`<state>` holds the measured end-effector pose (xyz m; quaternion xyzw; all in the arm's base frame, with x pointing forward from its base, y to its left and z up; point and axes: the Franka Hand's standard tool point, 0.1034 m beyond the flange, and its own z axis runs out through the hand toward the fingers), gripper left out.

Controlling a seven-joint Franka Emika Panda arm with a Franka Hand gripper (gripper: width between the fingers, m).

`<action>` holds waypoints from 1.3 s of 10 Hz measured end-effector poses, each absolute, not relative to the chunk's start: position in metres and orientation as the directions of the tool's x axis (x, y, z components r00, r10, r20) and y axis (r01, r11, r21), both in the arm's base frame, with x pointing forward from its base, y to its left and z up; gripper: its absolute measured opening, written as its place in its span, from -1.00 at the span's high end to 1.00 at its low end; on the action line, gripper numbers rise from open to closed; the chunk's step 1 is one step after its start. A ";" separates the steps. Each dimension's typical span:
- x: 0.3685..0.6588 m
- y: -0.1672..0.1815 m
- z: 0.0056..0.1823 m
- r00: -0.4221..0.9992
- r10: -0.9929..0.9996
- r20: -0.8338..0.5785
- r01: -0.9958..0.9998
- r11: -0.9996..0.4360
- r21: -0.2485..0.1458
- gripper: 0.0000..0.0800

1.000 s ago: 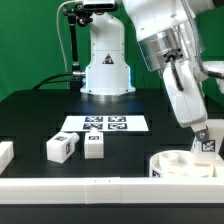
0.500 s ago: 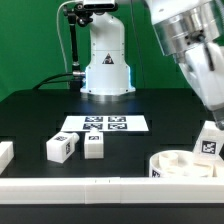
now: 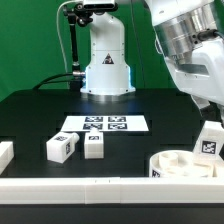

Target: Assemble stool

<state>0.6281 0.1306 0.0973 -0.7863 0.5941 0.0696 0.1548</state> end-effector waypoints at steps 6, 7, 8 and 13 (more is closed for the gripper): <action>0.633 0.133 0.104 0.764 -0.630 -0.138 -0.642 -0.725 -0.247 -0.62; 0.633 0.133 0.104 0.814 -0.569 -0.117 -0.578 -0.774 -0.258 -0.62; 0.633 0.133 0.104 0.849 -0.519 -0.101 -0.526 -0.809 -0.265 -0.62; 0.639 0.138 0.103 0.988 0.067 0.139 0.092 -0.979 -0.181 -0.62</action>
Offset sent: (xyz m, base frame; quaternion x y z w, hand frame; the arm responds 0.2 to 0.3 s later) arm 0.0056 0.0000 0.0082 -0.0296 0.0359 -0.2982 0.9534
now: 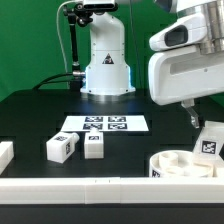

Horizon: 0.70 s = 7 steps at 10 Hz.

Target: Assemble stool

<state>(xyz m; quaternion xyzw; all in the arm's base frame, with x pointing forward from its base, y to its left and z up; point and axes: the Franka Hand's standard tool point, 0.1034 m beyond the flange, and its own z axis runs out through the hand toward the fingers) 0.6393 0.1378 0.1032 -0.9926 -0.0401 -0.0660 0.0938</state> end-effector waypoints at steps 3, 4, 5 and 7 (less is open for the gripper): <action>0.636 0.136 0.098 0.929 0.332 0.165 0.356 -0.924 -0.142 -0.62; 0.635 0.133 0.097 0.900 0.400 0.171 0.423 -0.897 -0.131 -0.62; 0.635 0.132 0.097 0.877 0.447 0.178 0.470 -0.874 -0.121 -0.62; 0.635 0.131 0.097 0.815 0.547 0.190 0.570 -0.816 -0.098 -0.62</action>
Offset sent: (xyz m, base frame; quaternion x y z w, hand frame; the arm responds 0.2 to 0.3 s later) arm -0.0153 -0.0040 -0.0054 0.0161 -0.0378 -0.1915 0.9806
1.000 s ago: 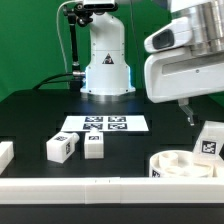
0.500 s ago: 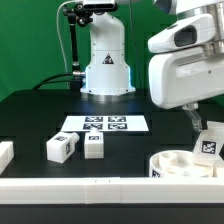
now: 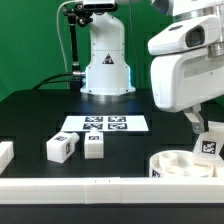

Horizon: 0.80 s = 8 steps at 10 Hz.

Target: Assemble stool

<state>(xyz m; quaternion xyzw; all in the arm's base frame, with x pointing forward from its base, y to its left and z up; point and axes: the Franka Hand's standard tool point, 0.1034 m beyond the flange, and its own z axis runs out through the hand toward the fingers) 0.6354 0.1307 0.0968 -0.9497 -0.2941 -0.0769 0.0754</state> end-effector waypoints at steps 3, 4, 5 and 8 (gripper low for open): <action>0.637 0.125 0.091 0.613 0.764 0.204 0.782 -0.623 -0.015 -0.62; 0.637 0.123 0.089 0.550 0.812 0.196 0.827 -0.562 0.005 -0.62; 0.636 0.123 0.087 0.504 0.843 0.186 0.857 -0.516 0.018 -0.62; 0.635 0.118 0.084 0.390 0.906 0.165 0.914 -0.402 0.046 -0.62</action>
Offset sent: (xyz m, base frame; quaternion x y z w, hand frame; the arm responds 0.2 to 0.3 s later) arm 0.0007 -0.0006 -0.0029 -0.0093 -0.0053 -0.2504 0.9681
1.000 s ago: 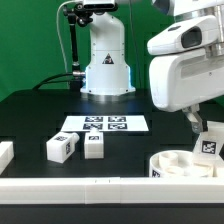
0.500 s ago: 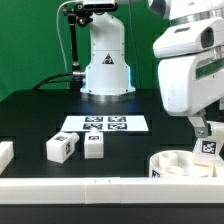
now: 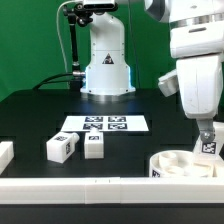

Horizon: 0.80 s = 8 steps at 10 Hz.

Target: Assemble stool

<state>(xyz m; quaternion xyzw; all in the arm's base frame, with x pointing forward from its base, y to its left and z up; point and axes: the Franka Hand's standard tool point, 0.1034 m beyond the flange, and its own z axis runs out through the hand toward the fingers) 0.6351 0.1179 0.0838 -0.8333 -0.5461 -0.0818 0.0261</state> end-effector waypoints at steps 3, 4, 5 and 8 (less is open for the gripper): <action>0.635 0.114 0.082 0.398 0.903 0.163 0.911 -0.409 0.041 -0.32; 0.635 0.114 0.082 0.398 0.903 0.163 0.911 -0.410 0.041 0.02; 0.635 0.114 0.082 0.399 0.903 0.163 0.911 -0.410 0.042 0.16; 0.635 0.114 0.082 0.435 0.885 0.164 0.894 -0.446 0.036 0.16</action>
Offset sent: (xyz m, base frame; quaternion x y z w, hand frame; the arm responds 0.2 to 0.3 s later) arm 0.0000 0.0000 0.0000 0.0000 0.0000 0.0000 1.0000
